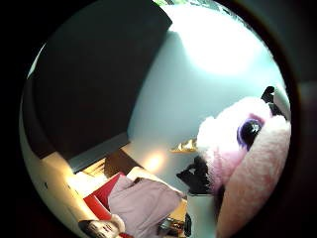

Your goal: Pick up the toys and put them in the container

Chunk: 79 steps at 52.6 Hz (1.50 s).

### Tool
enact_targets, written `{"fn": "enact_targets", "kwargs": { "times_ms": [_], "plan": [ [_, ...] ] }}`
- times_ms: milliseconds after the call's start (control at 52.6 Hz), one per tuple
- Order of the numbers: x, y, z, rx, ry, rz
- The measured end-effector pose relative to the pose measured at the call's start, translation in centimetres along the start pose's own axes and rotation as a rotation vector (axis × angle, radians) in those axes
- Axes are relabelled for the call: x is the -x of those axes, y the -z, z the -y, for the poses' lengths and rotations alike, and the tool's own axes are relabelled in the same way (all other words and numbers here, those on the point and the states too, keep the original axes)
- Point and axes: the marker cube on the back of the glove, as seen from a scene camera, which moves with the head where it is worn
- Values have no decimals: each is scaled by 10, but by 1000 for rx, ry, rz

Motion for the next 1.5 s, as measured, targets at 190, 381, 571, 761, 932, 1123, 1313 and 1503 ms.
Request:
{"fn": "enact_targets", "kwargs": {
  "times_ms": [190, 381, 571, 761, 932, 1123, 1313, 1503],
  "plan": [
    [35, 109, -33, -127, 40, -31],
    [105, 189, -35, -315, 142, 4],
    [178, 217, -5, -407, 361, -72],
    [261, 183, 46, -325, 332, -108],
    [286, 143, 70, -103, 309, -213],
    [295, 137, 79, -162, 316, -169],
    [283, 142, 77, -173, 342, -158],
    [275, 151, 72, -204, 329, -150]
  ]
}}
